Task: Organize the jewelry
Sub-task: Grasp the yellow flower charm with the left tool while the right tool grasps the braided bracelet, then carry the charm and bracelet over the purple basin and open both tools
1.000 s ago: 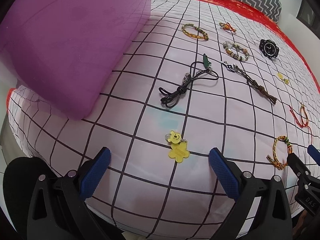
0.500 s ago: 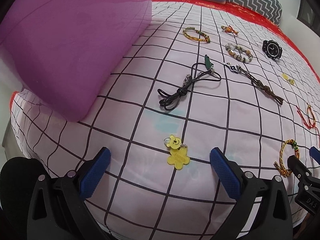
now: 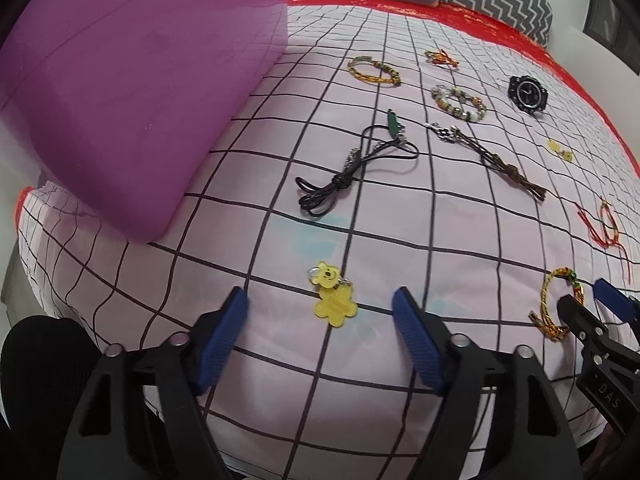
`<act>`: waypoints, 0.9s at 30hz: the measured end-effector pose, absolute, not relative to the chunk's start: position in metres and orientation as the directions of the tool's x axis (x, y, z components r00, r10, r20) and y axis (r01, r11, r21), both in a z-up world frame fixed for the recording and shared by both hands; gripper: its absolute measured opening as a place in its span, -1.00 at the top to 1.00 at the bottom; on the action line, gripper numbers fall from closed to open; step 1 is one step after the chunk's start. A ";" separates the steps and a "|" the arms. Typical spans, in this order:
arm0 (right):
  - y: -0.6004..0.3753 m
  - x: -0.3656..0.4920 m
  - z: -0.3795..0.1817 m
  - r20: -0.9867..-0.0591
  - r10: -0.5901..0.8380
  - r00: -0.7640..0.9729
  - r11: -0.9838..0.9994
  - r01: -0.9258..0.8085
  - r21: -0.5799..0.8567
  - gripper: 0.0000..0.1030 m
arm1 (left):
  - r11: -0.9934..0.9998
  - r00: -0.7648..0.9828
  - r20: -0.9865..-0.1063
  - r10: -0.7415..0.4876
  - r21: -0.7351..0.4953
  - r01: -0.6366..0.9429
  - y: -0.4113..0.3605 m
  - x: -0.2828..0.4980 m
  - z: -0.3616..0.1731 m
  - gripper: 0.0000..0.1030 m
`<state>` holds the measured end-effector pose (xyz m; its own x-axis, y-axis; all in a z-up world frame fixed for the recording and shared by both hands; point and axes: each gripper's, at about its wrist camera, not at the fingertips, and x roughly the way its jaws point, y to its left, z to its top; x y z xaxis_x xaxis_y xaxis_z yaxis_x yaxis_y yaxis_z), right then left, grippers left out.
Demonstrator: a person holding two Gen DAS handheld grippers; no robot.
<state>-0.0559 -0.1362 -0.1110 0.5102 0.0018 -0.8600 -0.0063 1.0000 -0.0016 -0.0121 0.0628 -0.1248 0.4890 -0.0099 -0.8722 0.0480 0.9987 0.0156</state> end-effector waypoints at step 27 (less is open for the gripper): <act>-0.148 -0.064 -0.072 -0.838 0.061 0.542 0.998 -0.007 0.068 0.90 | 0.988 0.501 -0.858 -0.115 -0.044 0.150 0.055 -0.018 -0.080 0.62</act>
